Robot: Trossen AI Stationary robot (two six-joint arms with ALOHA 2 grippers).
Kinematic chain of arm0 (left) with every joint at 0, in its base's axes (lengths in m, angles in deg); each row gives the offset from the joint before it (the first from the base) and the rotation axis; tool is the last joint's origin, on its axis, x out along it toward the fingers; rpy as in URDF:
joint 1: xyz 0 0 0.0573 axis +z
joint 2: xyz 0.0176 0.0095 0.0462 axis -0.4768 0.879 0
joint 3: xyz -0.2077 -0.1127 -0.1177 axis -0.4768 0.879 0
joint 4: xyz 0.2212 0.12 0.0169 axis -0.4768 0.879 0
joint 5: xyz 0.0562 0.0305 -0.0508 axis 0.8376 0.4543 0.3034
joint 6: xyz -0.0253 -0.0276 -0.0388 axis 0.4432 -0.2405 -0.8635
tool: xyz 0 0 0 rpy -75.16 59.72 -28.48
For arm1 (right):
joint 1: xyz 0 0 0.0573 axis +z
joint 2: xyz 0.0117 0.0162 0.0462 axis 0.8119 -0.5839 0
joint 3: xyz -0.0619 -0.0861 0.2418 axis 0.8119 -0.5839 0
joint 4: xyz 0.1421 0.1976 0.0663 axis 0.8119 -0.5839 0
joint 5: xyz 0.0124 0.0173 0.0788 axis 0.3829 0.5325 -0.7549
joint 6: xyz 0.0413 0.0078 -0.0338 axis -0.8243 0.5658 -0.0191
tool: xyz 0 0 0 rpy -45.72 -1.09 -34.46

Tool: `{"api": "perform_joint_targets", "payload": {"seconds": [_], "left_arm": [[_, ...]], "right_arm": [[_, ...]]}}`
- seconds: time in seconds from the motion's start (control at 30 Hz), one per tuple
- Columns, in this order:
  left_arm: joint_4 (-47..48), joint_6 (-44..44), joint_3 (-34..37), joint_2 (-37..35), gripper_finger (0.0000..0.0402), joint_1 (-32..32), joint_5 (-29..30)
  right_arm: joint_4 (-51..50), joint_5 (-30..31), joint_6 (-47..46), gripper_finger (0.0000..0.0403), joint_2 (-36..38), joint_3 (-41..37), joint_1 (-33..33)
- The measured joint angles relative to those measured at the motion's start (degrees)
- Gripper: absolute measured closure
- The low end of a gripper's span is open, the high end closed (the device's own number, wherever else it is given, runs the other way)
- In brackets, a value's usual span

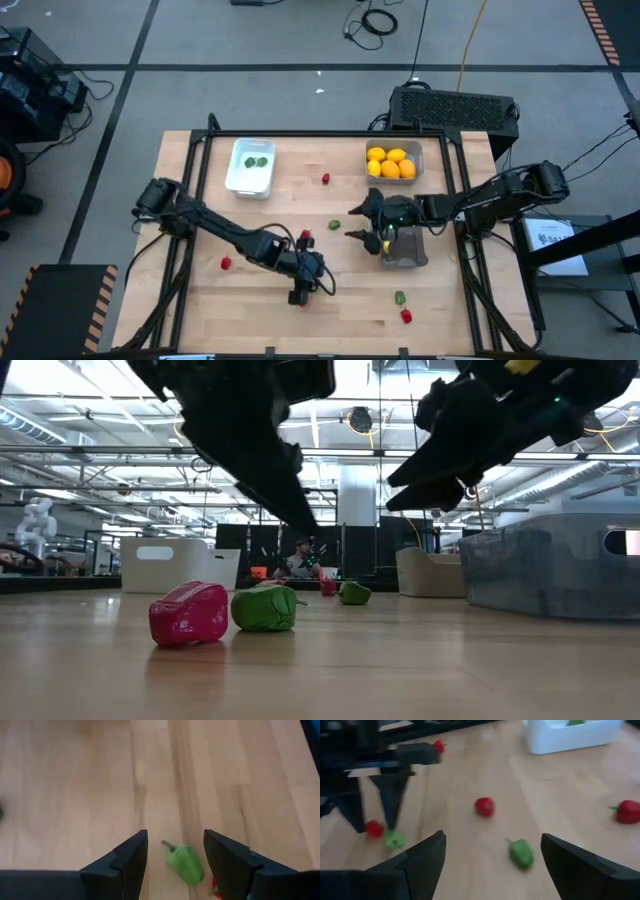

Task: Sort produce into baskets
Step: Put the green chili pepper into the white bin

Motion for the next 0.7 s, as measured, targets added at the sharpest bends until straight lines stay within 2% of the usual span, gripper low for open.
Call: {"api": "perform_joint_targets", "payload": {"seconds": [0.27, 0.53, 0.7], "left_arm": [[-3.36, -0.32, -0.02, 3.96, 0.0201, -1.98, 0.00], [-1.19, -5.16, -0.02, 4.28, 0.0201, -2.24, 2.78], [-0.79, -8.41, -0.02, 4.28, 0.0201, -2.24, 2.15]], "right_arm": [[-2.05, 0.04, -0.22, 0.0090, 0.00, 0.00, 5.24], [-1.81, 0.37, 0.61, 0.0090, 0.00, 0.00, 5.76], [-2.05, 0.37, 0.61, 0.0090, 0.00, 0.00, 5.78]]}}
